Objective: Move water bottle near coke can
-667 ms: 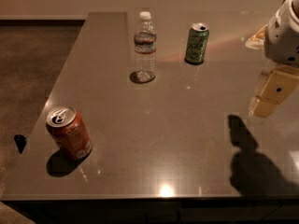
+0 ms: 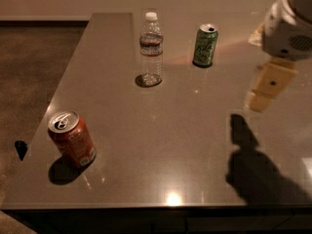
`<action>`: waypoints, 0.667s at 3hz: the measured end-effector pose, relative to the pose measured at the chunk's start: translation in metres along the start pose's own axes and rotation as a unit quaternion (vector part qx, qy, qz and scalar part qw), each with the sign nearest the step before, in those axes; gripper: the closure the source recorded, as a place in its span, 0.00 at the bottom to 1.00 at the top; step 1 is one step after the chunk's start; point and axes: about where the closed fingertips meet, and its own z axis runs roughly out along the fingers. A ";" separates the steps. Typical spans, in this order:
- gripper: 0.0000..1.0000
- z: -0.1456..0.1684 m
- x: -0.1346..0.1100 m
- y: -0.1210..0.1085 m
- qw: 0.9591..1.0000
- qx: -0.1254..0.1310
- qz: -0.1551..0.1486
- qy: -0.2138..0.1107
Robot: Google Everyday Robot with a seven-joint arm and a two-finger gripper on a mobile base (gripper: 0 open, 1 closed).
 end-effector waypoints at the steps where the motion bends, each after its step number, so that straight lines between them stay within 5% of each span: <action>1: 0.00 0.020 -0.060 -0.051 0.998 0.014 0.066 -0.011; 2: 0.00 0.031 -0.105 -0.089 0.993 0.028 0.109 -0.033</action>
Offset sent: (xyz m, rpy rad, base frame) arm 0.1761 0.1084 0.0248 0.1770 -0.0671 -0.2964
